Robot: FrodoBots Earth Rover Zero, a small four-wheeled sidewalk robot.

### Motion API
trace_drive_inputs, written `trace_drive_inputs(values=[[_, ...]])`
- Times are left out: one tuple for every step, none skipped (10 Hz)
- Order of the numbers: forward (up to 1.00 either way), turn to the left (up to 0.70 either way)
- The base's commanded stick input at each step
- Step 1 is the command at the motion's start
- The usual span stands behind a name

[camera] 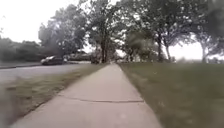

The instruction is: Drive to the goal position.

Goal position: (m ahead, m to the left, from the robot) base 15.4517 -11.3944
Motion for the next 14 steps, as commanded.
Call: trace_drive_inputs(values=[[1.0,0.0],[1.0,0.0],[1.0,0.0],[1.0,0.0],[1.0,0.0],[1.0,0.0],[1.0,0.0],[1.0,0.0],[1.0,0.0],[1.0,0.0],[1.0,0.0],[1.0,0.0],[1.0,0.0],[1.0,0.0]])
